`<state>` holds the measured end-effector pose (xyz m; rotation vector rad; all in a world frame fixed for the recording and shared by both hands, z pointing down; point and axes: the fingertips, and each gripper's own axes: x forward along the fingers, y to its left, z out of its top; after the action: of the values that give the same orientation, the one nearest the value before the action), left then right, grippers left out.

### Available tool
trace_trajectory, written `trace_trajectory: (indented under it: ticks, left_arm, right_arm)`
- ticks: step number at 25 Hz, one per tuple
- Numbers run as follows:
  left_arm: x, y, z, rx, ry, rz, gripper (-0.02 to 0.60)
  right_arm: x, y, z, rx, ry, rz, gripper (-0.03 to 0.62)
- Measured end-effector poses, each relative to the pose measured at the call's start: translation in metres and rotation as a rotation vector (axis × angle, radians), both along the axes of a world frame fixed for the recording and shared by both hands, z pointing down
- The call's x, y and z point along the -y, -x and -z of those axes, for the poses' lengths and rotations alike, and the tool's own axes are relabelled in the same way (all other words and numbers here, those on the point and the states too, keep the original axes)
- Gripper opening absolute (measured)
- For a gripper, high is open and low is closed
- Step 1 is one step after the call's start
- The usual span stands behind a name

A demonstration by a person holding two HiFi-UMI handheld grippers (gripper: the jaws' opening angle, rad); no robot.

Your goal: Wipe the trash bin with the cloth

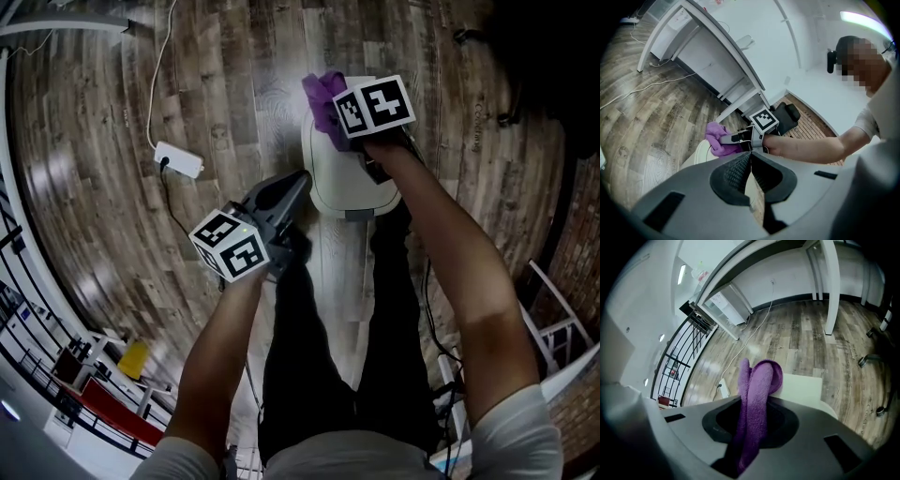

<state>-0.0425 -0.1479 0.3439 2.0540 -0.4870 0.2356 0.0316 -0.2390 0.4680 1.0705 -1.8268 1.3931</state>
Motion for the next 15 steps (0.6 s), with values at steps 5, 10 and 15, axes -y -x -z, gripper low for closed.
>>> trace_trajectory:
  ticks: [5,10,15]
  left_arm:
    - [-0.004,-0.018,-0.004,-0.004,0.008,-0.025,0.005]
    - [-0.008,-0.039,-0.004,-0.011,0.013,-0.051,0.005]
    - [-0.012,-0.059,-0.001,-0.02,0.008,-0.081,0.005]
  right_arm:
    - [-0.007,-0.025,0.0,-0.026,-0.001,-0.018,0.075]
    - [-0.015,-0.053,-0.001,-0.048,0.009,-0.046,0.075]
    - [-0.025,-0.082,-0.002,-0.07,0.022,-0.076,0.077]
